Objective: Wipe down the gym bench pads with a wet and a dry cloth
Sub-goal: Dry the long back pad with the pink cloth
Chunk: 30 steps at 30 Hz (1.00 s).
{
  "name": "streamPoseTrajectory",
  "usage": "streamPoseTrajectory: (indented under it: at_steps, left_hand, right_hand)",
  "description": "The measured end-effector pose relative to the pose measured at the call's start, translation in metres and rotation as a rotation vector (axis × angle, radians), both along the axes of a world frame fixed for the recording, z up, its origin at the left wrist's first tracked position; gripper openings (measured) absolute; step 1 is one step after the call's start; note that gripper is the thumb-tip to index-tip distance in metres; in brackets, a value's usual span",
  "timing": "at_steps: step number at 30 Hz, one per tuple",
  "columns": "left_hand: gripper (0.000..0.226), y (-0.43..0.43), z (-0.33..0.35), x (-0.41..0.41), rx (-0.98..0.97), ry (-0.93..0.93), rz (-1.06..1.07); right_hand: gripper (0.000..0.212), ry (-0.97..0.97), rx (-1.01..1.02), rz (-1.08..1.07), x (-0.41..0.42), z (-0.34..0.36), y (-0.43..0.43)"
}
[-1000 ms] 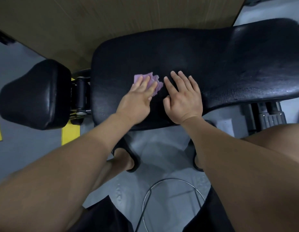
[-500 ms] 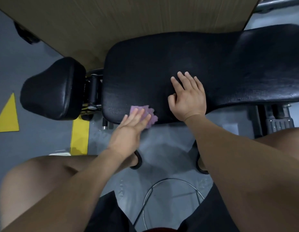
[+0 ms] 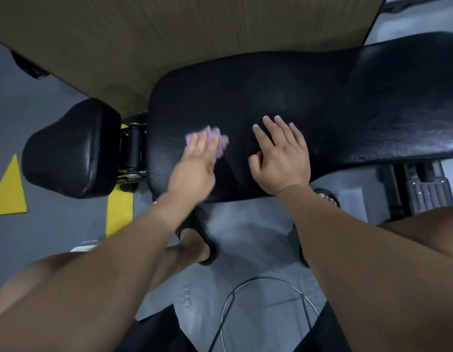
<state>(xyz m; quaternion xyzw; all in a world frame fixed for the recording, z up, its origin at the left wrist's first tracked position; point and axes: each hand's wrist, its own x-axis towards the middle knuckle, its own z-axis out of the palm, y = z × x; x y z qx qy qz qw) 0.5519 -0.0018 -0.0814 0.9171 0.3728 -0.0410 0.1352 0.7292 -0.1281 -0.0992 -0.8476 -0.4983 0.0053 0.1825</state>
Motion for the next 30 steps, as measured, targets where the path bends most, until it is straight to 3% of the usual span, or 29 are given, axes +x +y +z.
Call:
streamPoseTrajectory:
  at_steps: [5,9,12,23,30]
  left_hand:
    - [0.068,0.070,0.009,0.054,-0.051,0.101,0.076]
    - [0.068,0.003,0.009,0.012,0.009,-0.049,0.011]
    - [0.071,-0.021,0.008,-0.009,-0.005,-0.041,-0.050]
    - [0.075,0.114,0.010,0.115,0.013,0.055,0.045]
    - [0.065,0.067,-0.006,0.046,0.040,-0.039,-0.003]
  right_hand:
    - [0.064,-0.011,0.002,0.000,0.000,-0.001,0.000]
    - [0.063,0.003,0.020,-0.003,0.001,0.002,0.001]
    - [0.063,0.008,0.027,-0.005,0.001,0.001,0.001]
    - [0.065,0.009,0.004,-0.004,0.003,-0.001,0.003]
    - [0.065,-0.007,-0.012,0.005,-0.001,0.002,0.002]
